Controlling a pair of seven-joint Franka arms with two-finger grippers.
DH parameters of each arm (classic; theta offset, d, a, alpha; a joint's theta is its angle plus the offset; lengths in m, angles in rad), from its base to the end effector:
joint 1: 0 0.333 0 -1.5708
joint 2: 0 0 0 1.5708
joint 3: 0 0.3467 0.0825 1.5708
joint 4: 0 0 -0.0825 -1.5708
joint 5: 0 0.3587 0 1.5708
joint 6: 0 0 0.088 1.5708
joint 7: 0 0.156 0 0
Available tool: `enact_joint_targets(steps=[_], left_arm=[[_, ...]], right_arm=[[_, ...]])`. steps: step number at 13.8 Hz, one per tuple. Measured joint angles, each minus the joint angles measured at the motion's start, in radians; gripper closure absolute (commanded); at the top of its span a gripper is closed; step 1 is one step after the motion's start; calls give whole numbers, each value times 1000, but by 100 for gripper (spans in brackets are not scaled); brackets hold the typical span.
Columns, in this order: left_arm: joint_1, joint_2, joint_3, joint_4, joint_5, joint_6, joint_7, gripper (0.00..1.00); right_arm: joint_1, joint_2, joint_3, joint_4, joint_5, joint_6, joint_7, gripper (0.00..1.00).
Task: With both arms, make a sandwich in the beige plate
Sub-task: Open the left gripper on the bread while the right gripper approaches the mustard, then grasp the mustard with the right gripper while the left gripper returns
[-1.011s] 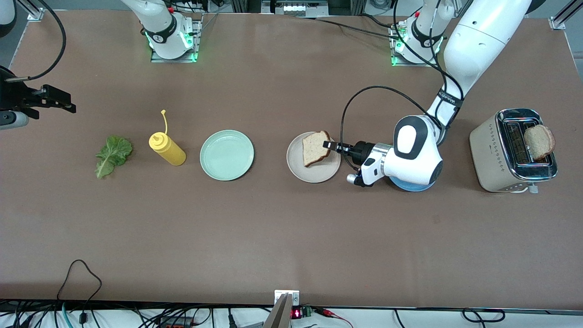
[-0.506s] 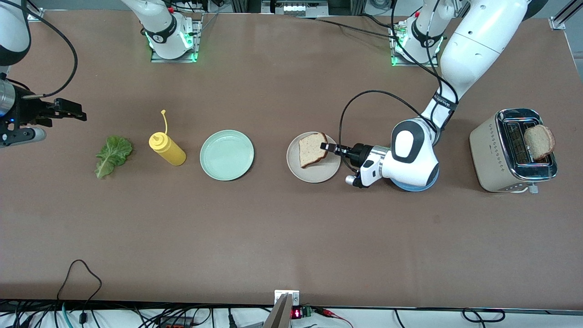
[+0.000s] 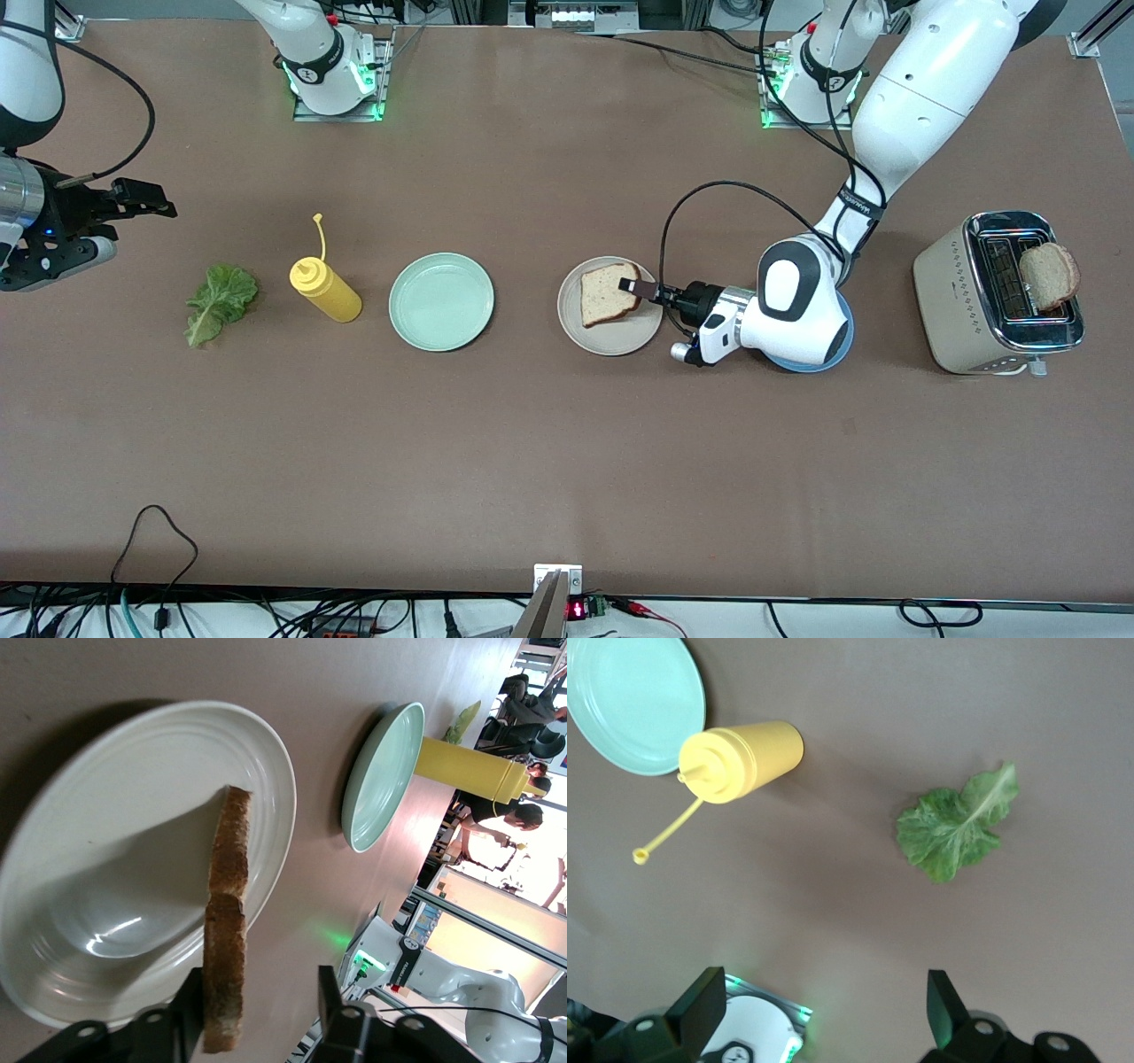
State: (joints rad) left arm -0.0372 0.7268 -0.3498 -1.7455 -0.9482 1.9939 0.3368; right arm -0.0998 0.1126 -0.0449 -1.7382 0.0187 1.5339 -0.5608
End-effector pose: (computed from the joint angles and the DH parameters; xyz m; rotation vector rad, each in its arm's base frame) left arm 0.5611 -0.3013 0.1986 2.1054 -0.0492 -0.5401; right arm 0.5185 -0.0717 0.4728 -2.9239 -0.6130 0.4407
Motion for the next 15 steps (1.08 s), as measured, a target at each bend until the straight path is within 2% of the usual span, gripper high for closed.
enact_joint_targets(steps=[4,8,11,15], left_arm=[[9,1,14,2,0,4,3,0],[31,0,35,11,0,7,3,0],[73,-21,40,26,6,6,3,0],[99,-67,54,26,101,4,2,0]], right_arm=[[-95,0,-3,-124,108,130,-396,0],[-171,3,-7,-284,276,319,-849,0],[-186,17,-6,-368,435,389,-1109,0],[-227,78,-7,-435,704,399,-1502,0]])
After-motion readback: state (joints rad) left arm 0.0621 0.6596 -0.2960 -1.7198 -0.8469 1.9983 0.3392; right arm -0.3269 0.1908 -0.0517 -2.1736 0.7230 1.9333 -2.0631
